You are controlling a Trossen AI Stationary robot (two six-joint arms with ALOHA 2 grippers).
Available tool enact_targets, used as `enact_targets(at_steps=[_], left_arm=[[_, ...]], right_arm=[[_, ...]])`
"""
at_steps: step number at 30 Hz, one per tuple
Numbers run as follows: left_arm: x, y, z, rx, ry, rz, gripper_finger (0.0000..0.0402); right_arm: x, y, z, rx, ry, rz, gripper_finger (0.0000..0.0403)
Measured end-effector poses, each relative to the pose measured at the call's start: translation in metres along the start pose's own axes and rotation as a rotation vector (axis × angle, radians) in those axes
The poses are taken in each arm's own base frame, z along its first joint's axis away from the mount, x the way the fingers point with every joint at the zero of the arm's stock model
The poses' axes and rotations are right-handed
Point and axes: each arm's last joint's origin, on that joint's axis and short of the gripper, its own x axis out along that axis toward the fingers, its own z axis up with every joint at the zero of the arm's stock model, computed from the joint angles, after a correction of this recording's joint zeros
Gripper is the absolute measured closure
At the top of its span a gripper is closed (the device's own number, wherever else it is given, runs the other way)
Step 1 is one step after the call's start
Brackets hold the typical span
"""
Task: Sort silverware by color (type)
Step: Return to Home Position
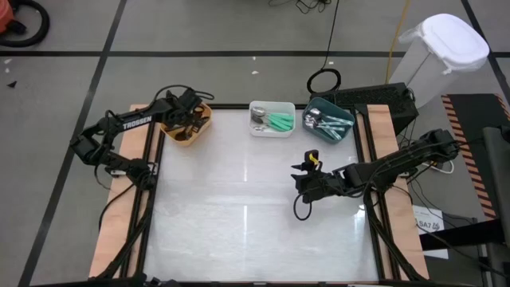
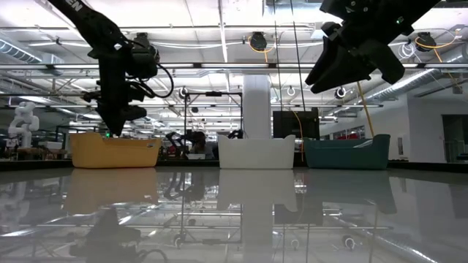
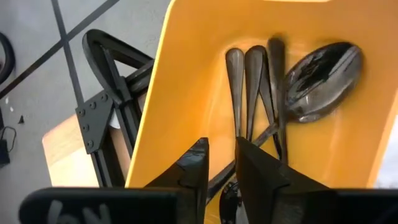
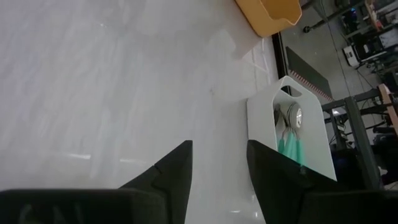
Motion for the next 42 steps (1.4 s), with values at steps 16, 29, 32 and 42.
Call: enact_targets(at_steps=[16, 29, 32, 42], left_arm=[[-0.027, -0.067, -0.003, 0.29, -0.272, -0.275, 0.032], [-0.048, -0.105, -0.021, 0.43, -0.527, -0.554, 0.0383], [-0.053, -0.11, -0.03, 0.447, -0.597, -0.589, 0.0397], [-0.033, -0.098, -0.088, 0.505, -0.924, -0.792, 0.0398]], right_arm=[[-0.004, -0.012, 0.009, 0.053, -0.11, 0.037, 0.0255], [-0.007, -0.061, 0.002, 0.112, -0.254, 0.175, 0.033], [-0.008, -0.071, -0.002, 0.137, -0.289, 0.226, 0.0371], [-0.002, -0.079, -0.02, 0.138, -0.303, 0.252, 0.0391]])
